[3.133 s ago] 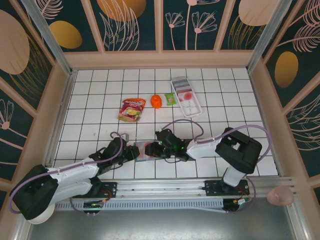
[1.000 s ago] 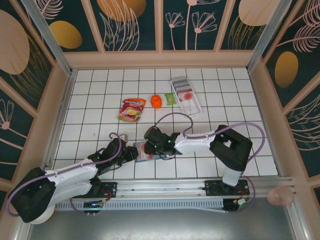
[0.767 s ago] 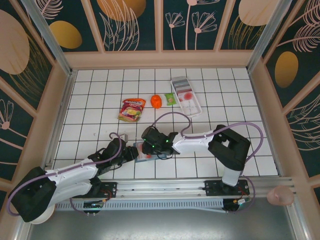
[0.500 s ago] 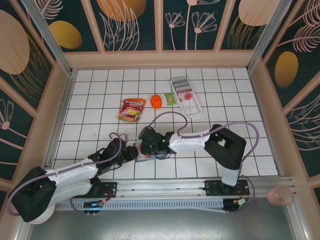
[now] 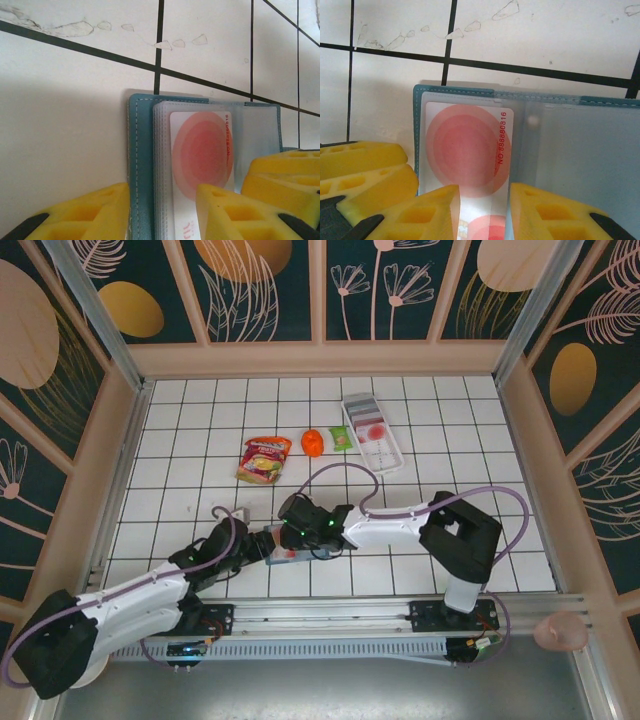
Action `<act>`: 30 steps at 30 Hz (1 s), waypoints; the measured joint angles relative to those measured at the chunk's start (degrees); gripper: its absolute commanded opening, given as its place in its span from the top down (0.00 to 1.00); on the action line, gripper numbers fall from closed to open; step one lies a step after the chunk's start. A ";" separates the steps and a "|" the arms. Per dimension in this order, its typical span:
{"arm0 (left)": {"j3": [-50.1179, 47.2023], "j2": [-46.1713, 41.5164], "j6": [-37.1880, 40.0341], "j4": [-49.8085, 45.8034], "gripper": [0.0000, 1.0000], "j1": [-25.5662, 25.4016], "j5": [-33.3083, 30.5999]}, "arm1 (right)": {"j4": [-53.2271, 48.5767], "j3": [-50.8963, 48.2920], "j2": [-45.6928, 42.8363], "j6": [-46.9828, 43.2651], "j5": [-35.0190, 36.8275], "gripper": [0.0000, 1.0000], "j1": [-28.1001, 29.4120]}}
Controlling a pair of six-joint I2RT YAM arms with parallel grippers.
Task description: Put the credit cards into the card holder
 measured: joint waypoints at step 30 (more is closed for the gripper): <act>1.22 2.54 0.02 -2.89 0.58 0.02 -2.40 | -2.84 0.98 2.93 -1.05 3.98 1.00 0.50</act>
